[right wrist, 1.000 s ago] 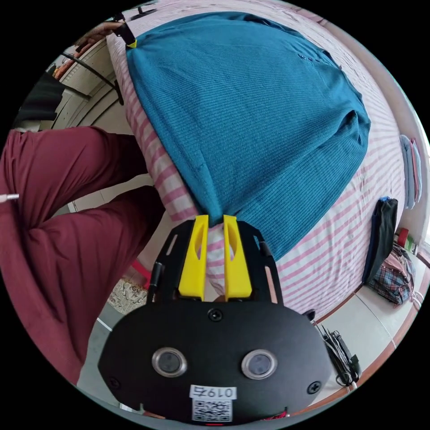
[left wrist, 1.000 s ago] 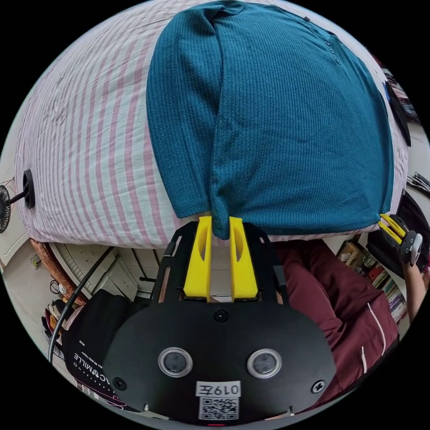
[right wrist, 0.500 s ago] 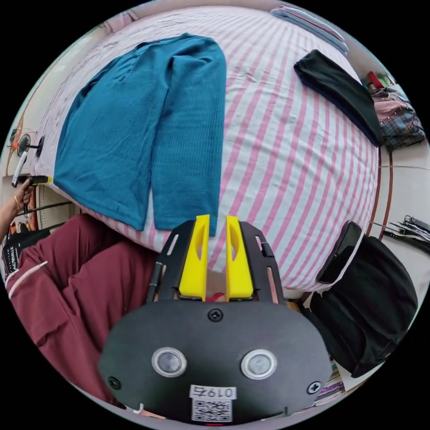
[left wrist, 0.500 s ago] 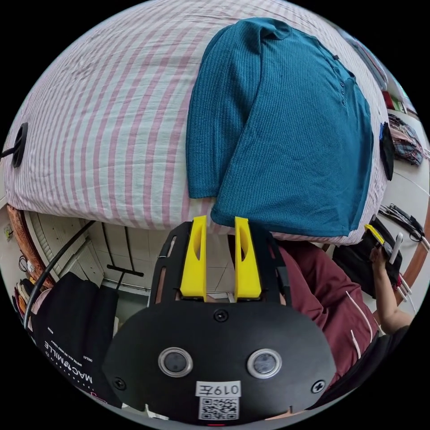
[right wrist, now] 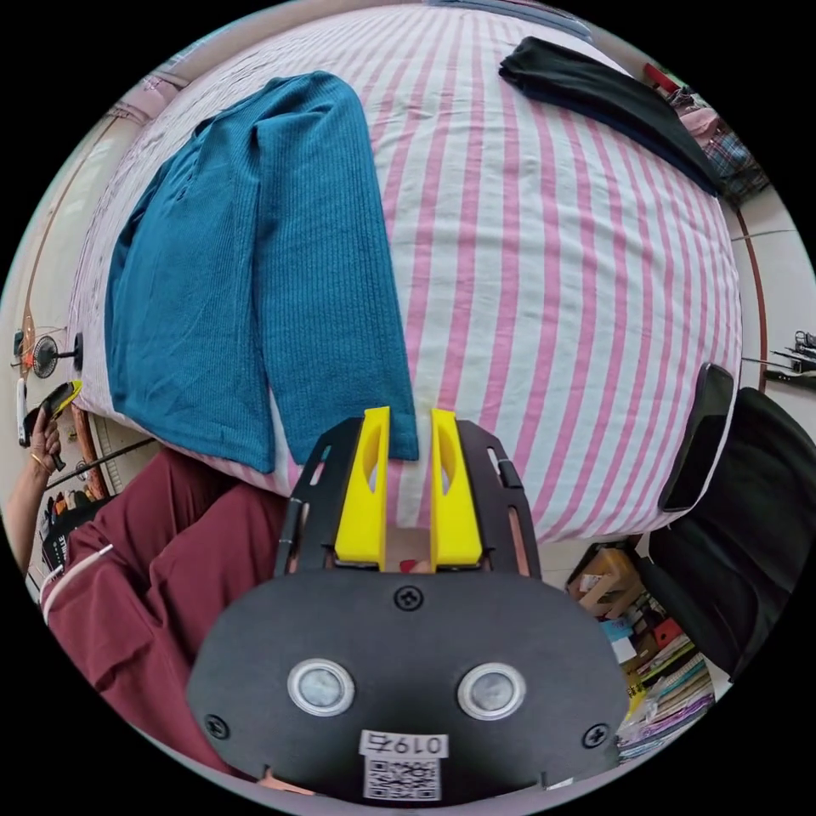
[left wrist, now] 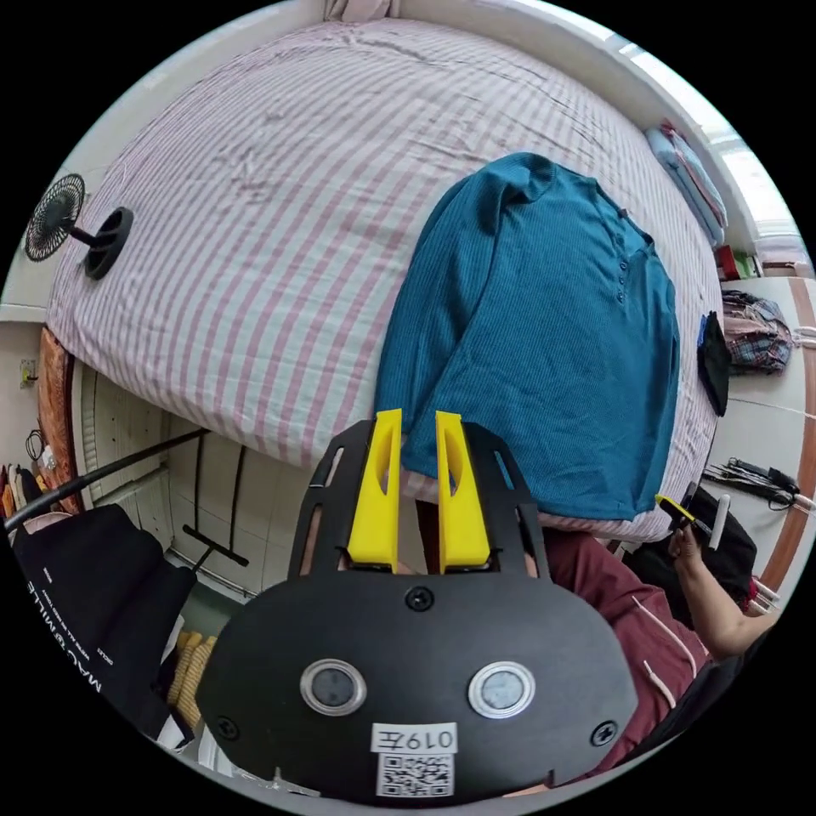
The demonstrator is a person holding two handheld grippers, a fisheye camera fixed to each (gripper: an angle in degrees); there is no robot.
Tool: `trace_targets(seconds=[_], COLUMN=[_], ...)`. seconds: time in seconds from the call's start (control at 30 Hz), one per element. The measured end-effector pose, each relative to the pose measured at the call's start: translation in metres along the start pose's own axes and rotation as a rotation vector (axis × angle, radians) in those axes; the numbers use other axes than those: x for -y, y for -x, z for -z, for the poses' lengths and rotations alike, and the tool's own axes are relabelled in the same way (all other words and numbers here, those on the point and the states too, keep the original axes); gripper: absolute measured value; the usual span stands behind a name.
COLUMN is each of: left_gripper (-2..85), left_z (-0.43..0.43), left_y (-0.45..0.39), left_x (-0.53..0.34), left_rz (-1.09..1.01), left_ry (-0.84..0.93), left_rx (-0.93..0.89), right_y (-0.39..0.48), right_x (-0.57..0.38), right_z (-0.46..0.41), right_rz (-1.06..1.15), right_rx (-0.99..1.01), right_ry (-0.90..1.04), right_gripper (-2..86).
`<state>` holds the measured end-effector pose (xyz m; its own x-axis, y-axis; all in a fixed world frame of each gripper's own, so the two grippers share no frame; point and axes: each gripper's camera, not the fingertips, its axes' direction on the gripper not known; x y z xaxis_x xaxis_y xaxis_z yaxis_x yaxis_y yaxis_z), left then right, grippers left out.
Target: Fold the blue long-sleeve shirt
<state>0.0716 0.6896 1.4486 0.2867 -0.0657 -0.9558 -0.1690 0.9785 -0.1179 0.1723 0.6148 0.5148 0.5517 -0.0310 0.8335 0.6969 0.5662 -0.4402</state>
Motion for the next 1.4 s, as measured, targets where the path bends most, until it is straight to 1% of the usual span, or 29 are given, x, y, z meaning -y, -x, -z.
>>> trace_targets(seconds=[0.07, 0.17, 0.23, 0.33, 0.43, 0.57, 0.63, 0.77, 0.8, 0.87, 0.93, 0.97, 1.03, 1.07, 1.13, 1.2, 1.23, 1.3, 1.33, 1.4], left_gripper=[2.5, 1.5, 1.2, 1.0, 0.9, 0.8, 0.8, 0.8, 0.8, 0.8, 0.8, 0.8, 0.7, 0.7, 0.8, 0.8, 0.8, 0.8, 0.8, 0.8], left_z=[0.003, -0.009, -0.027, -0.051, -0.081, -0.114, -0.119, -0.117, -0.115, -0.11, -0.103, -0.1, -0.087, -0.084, -0.083, -0.088, -0.093, -0.095, -0.094, -0.094], left_y=[-0.022, -0.082, -0.137, -0.195, -0.232, -0.253, -0.255, -0.254, -0.253, -0.25, -0.247, -0.247, -0.245, -0.244, -0.243, -0.241, -0.24, -0.241, -0.244, -0.251], left_x=[0.008, 0.022, 0.032, 0.048, 0.063, 0.075, 0.085, 0.105, 0.113, 0.126, 0.148, 0.154, 0.178, 0.185, 0.208, 0.22, 0.224, 0.222, 0.217, 0.206], left_rz=[-0.073, -0.27, -0.41, -0.478, -0.456, -0.395, -0.35, -0.34, -0.348, -0.353, -0.375, -0.378, -0.39, -0.396, -0.431, -0.446, -0.458, -0.47, -0.495, -0.543], left_ry=[-0.026, -0.005, 0.007, 0.02, 0.067, 0.117, 0.09, 0.047, 0.037, 0.015, -0.027, -0.04, -0.125, -0.137, -0.159, -0.17, -0.164, -0.176, -0.187, -0.199], left_rx=[0.009, -0.042, -0.073, -0.152, -0.198, -0.159, -0.179, -0.202, -0.21, -0.21, -0.251, -0.243, -0.196, -0.206, -0.251, -0.246, -0.274, -0.307, -0.311, -0.3], right_y=[-0.003, -0.006, -0.011, -0.017, -0.013, -0.02, -0.021, -0.023, -0.026, -0.03, -0.036, -0.041, -0.048, -0.049, -0.038, -0.005, 0.005, 0.049, 0.06, 0.106], right_x=[0.005, 0.014, 0.019, 0.028, 0.037, 0.051, 0.059, 0.079, 0.085, 0.093, 0.103, 0.112, 0.127, 0.141, 0.171, 0.234, 0.252, 0.328, 0.347, 0.414], right_z=[-0.001, -0.001, 0.0, 0.003, 0.007, 0.011, 0.012, 0.015, 0.017, 0.021, 0.023, 0.027, 0.048, 0.069, 0.109, 0.158, 0.167, 0.196, 0.201, 0.205], right_rz=[0.016, 0.061, 0.055, 0.063, 0.12, 0.1, 0.108, 0.151, 0.159, 0.183, 0.195, 0.201, 0.185, 0.197, 0.261, 0.409, 0.452, 0.616, 0.651, 0.793], right_rx=[0.006, -0.009, 0.006, 0.015, -0.035, -0.035, -0.048, -0.092, -0.084, -0.04, -0.004, 0.008, -0.044, -0.035, 0.059, 0.249, 0.29, 0.402, 0.403, 0.312], right_ry=[0.01, 0.03, 0.034, 0.044, 0.059, 0.07, 0.082, 0.131, 0.147, 0.169, 0.199, 0.236, 0.184, 0.115, -0.028, -0.177, -0.201, -0.288, -0.294, -0.27], right_gripper=[8.1, 8.2, 8.2, 8.1, 8.0, 7.6, 7.1, 4.1, 1.5, 0.8, 1.3, 1.9, 2.3, 2.8, 3.9, 5.7, 6.2, 6.3, 6.3, 6.5])
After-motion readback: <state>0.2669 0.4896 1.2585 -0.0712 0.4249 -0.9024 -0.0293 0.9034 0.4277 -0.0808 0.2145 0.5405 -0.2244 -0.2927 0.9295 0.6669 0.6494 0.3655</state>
